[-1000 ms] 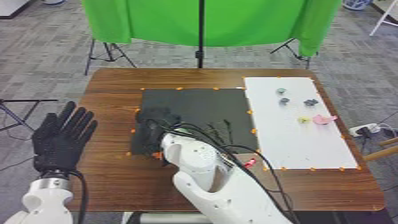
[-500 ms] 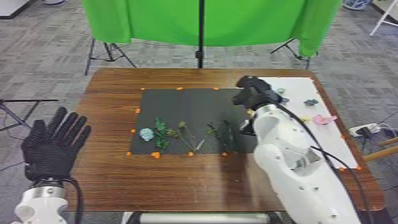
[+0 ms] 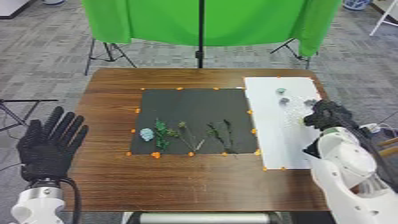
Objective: Arrange flowers
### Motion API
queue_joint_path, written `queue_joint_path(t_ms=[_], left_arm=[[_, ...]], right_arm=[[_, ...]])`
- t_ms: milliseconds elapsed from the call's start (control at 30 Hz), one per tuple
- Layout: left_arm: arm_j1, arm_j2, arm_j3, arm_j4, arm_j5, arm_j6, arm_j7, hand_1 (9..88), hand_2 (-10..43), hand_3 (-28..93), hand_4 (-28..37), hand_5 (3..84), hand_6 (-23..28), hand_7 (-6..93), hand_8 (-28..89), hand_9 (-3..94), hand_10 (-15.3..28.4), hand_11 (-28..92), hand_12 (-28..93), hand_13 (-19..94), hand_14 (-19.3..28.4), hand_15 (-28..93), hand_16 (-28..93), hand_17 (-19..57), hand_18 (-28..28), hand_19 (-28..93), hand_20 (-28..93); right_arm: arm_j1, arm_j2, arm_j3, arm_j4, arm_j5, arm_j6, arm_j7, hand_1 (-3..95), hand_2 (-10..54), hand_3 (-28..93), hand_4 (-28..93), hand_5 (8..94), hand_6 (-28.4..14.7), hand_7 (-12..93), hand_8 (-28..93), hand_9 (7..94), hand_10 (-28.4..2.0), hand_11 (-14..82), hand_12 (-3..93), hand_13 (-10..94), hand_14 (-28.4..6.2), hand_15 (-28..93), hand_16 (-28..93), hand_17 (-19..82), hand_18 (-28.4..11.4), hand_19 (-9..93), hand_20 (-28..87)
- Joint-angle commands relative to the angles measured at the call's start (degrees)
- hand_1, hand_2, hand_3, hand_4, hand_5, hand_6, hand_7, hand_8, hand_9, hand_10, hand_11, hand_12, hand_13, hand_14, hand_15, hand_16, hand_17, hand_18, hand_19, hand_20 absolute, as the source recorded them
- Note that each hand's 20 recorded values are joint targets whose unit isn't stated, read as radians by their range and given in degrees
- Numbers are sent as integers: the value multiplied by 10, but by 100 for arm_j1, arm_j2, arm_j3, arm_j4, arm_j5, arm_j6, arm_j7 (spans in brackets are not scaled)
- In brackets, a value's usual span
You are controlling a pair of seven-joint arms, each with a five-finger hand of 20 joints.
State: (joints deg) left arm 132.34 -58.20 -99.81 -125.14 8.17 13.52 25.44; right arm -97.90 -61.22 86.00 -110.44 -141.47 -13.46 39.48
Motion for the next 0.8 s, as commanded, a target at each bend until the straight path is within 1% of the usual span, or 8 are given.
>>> queue_joint_path(t_ms=[33, 133, 200, 267, 367, 433, 633, 800], left_arm=[[63, -42, 24, 12, -7, 3, -49, 252, 80, 756, -283, 417, 77, 91, -81, 375, 134, 153, 105, 317, 129, 167, -7, -45, 143, 327, 143], [69, -54, 38, 11, -39, 12, -38, 252, 80, 756, -283, 417, 77, 92, -81, 374, 134, 151, 105, 316, 129, 166, -8, -45, 144, 328, 143], [55, -55, 57, 14, -74, -5, -49, 252, 80, 756, -283, 417, 77, 92, -81, 374, 133, 151, 105, 316, 129, 165, -8, -45, 144, 329, 143], [45, -65, 69, 16, -61, 7, -62, 252, 81, 756, -283, 418, 77, 93, -81, 374, 133, 151, 106, 316, 129, 165, -8, -46, 144, 329, 143], [54, -73, 77, 10, -68, -1, -37, 252, 81, 756, -283, 418, 77, 92, -82, 375, 132, 152, 106, 317, 129, 166, -8, -46, 144, 330, 142], [63, -72, 70, 5, -53, -5, -41, 251, 81, 756, -283, 418, 77, 93, -81, 375, 132, 152, 106, 317, 129, 166, -7, -46, 144, 330, 142], [100, -79, 51, -1, -71, 24, -27, 251, 82, 757, -283, 418, 77, 92, -81, 375, 132, 153, 105, 317, 128, 164, -8, -46, 144, 331, 141], [84, -72, 83, 2, -84, 32, 2, 250, 82, 757, -283, 418, 77, 90, -82, 375, 132, 152, 104, 318, 127, 164, -8, -45, 144, 330, 140]], right_arm=[[212, -56, -303, 416, -256, 202, -140, 442, -95, 861, -283, 496, -50, 97, -98, 452, -155, 90, 152, 436, -153, 470, 176, 238, -239, 809, 433], [434, -74, -515, 911, -136, 924, -52, 459, -95, 843, -283, 515, -41, 107, -103, 483, -143, 97, 150, 476, -144, 493, 185, 261, -235, 820, 436], [546, -80, -630, 1180, -135, 1255, -3, 479, -95, 815, -283, 562, -33, 122, -111, 551, -135, 117, 149, 547, -129, 495, 212, 282, -229, 828, 433], [607, -90, -695, 1370, -211, 1431, -94, 518, -95, 761, -283, 649, -9, 149, -108, 668, -129, 145, 157, 621, -111, 466, 311, 302, -222, 837, 426], [594, -64, -747, 1351, -284, 1638, -144, 569, -95, 705, -283, 757, -4, 195, -7, 781, -117, 108, 258, 674, -94, 447, 374, 316, -214, 836, 428], [550, -31, -754, 1156, -322, 1734, -207, 584, -95, 706, -283, 789, 0, 226, 11, 836, -114, 79, 319, 694, -89, 444, 401, 323, -213, 834, 433], [837, 47, -1134, 393, -217, 1886, -719, 584, -95, 722, -283, 796, -3, 234, 16, 849, -115, 70, 336, 699, -89, 449, 409, 326, -213, 834, 435], [2007, -353, -2219, 530, -108, 1881, -1585, 580, -95, 730, -283, 795, -3, 235, 18, 848, -115, 69, 341, 695, -86, 448, 414, 322, -212, 833, 436]])
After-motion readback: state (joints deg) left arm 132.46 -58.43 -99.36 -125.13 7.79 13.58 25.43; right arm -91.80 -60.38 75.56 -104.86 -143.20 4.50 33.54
